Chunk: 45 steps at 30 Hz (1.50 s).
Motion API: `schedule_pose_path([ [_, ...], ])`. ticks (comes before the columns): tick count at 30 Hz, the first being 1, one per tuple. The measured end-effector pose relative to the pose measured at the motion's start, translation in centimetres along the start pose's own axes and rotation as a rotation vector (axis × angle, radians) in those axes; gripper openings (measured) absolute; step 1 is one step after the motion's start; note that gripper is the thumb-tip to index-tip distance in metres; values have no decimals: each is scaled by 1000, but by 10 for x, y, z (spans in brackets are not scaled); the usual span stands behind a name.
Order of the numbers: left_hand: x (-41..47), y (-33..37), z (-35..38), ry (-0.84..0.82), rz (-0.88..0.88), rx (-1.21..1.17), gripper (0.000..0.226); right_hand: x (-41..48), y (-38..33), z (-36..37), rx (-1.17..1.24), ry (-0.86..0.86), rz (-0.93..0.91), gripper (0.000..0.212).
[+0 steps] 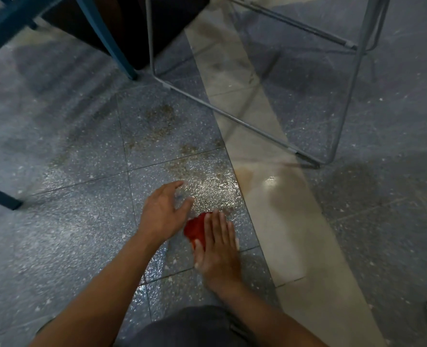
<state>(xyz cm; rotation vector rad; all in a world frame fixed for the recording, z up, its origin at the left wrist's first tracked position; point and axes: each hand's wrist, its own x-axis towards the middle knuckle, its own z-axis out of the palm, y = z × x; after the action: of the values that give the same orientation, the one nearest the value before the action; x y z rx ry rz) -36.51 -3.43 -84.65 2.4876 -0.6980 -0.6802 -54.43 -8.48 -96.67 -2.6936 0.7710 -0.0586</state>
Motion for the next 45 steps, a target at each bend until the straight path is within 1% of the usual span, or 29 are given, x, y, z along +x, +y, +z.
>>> schedule_pose_path([
  [6,4,6,6,-7,-9,-31,61,23,66,-29,-102,-20,267,73],
  [10,5,13,17,-33,-4,-53,64,51,83,-42,-99,4,321,70],
  [15,5,8,22,-68,20,-24,66,113,90,-51,-97,0,427,70],
  [18,5,0,20,-40,-11,-63,65,131,87,-51,-85,-17,451,69],
  [20,3,-7,19,-26,-38,-105,65,129,87,-49,-116,-31,411,68],
  [21,3,-10,19,-22,-48,-113,65,124,85,-48,-134,-47,347,68],
  [25,-4,-16,19,-4,-64,-120,67,74,70,-35,-149,-112,-56,67],
  [26,-6,-17,18,-7,-68,-125,67,59,69,-33,-138,-108,-118,68],
  [27,-8,-18,17,-8,-72,-123,68,45,71,-33,-120,-105,-139,68],
  [28,-10,-20,16,-6,-76,-117,68,37,75,-33,-103,-109,-123,68],
  [30,-11,-26,12,-1,-74,-108,68,37,87,-38,-93,-97,7,66],
  [32,-11,-31,8,8,-69,-105,69,62,97,-46,-109,-66,198,66],
  [34,-9,-36,6,24,-71,-98,68,102,100,-54,-95,-38,327,69],
  [36,-8,-39,6,36,-84,-104,69,142,100,-60,-57,-69,391,69],
  [38,-11,-42,6,49,-94,-128,69,168,90,-60,-37,-91,414,66],
  [40,-17,-42,7,57,-98,-139,70,172,70,-54,-55,-86,357,66],
  [42,-22,-42,8,57,-99,-142,70,151,44,-45,-76,-118,179,66],
  [45,-24,-41,9,55,-103,-150,69,89,25,-30,-66,-180,-105,65],
])
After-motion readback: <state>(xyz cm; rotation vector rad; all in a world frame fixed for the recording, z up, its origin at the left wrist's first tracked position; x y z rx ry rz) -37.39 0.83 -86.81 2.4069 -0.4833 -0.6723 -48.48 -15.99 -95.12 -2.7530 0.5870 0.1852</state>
